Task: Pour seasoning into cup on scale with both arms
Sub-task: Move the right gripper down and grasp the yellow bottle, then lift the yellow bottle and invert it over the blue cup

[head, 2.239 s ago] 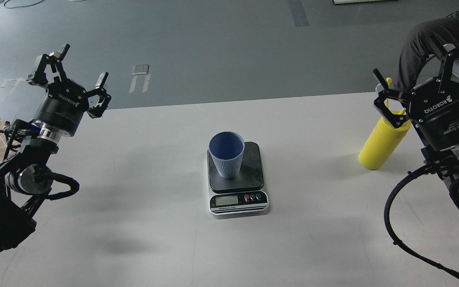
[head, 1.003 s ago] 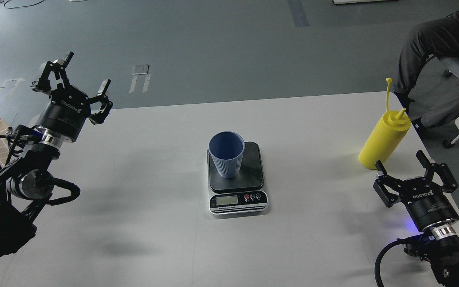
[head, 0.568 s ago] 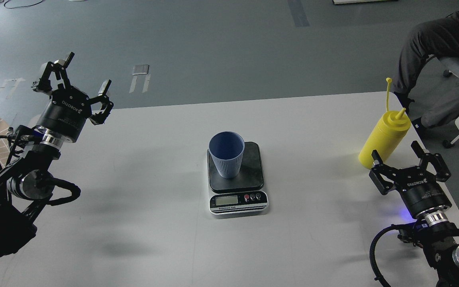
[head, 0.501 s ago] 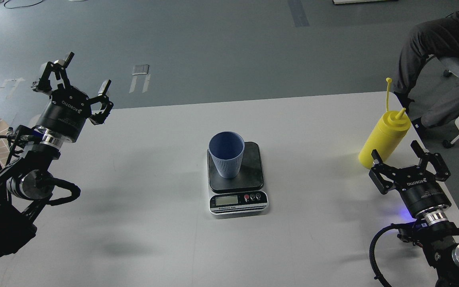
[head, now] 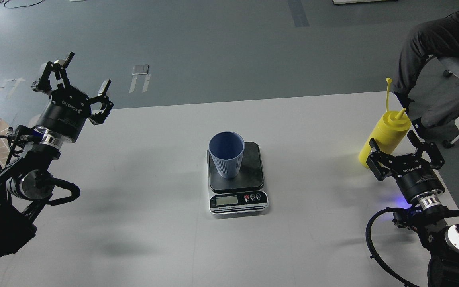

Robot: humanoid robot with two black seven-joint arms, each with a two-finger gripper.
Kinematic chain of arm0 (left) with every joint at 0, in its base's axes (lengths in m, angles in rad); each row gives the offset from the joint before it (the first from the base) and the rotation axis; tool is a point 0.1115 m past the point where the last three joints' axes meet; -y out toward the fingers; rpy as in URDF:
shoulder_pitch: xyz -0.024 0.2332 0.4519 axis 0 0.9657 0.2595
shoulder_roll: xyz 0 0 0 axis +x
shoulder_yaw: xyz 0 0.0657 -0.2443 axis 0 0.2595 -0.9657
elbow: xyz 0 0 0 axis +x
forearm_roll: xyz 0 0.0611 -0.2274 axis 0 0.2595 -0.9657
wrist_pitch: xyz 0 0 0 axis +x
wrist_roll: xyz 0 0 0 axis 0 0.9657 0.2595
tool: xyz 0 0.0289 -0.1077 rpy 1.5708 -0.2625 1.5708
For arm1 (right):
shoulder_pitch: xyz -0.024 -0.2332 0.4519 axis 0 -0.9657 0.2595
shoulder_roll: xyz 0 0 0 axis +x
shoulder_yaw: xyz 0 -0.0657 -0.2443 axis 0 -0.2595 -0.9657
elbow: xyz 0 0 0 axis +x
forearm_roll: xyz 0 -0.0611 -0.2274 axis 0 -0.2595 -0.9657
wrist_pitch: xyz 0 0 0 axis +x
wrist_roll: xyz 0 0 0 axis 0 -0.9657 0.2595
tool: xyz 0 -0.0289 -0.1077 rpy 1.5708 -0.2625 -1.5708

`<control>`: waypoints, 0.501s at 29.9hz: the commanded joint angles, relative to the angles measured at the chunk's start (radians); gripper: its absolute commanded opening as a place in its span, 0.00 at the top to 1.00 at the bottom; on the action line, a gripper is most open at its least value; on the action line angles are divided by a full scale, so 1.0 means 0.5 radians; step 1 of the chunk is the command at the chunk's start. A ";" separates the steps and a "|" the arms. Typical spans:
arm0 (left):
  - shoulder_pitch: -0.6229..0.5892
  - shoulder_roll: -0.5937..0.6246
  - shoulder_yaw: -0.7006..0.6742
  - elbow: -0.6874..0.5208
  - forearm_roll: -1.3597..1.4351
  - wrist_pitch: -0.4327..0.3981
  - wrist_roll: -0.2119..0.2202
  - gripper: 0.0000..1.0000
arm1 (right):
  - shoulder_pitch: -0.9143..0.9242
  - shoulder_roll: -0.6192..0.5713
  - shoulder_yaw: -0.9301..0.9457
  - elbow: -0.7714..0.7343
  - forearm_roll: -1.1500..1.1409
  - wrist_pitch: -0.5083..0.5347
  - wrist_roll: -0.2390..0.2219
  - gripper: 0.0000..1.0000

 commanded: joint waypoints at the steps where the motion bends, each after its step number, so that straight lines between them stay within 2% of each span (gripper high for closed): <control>1: 0.000 0.000 0.000 0.000 0.000 0.003 0.000 0.02 | 0.033 -0.001 0.003 -0.043 0.000 0.000 0.013 0.09; 2: 0.000 0.000 0.000 0.000 0.000 0.003 0.000 0.02 | 0.033 -0.001 0.003 -0.036 0.000 0.000 0.034 0.12; 4: 0.000 0.000 0.000 0.000 0.000 0.003 0.000 0.02 | 0.033 -0.001 0.000 -0.039 -0.006 0.000 0.062 0.32; 5: 0.000 0.000 0.000 0.000 0.000 0.003 0.000 0.02 | 0.036 -0.001 0.000 -0.046 -0.006 0.000 0.068 0.38; 7: 0.000 0.000 0.000 0.000 0.000 0.003 0.000 0.02 | 0.045 -0.001 0.000 -0.046 -0.003 0.000 0.068 0.42; 9: 0.000 -0.003 0.000 0.000 0.000 0.003 0.000 0.02 | 0.048 -0.001 0.000 -0.049 0.000 0.000 0.068 0.53; 13: 0.000 0.000 0.000 0.000 0.000 0.003 0.000 0.02 | 0.048 0.005 0.000 -0.046 0.000 0.000 0.068 0.55; 15: 0.000 -0.003 0.000 0.000 0.000 0.003 0.000 0.02 | 0.045 0.008 0.000 -0.043 0.000 0.000 0.068 0.62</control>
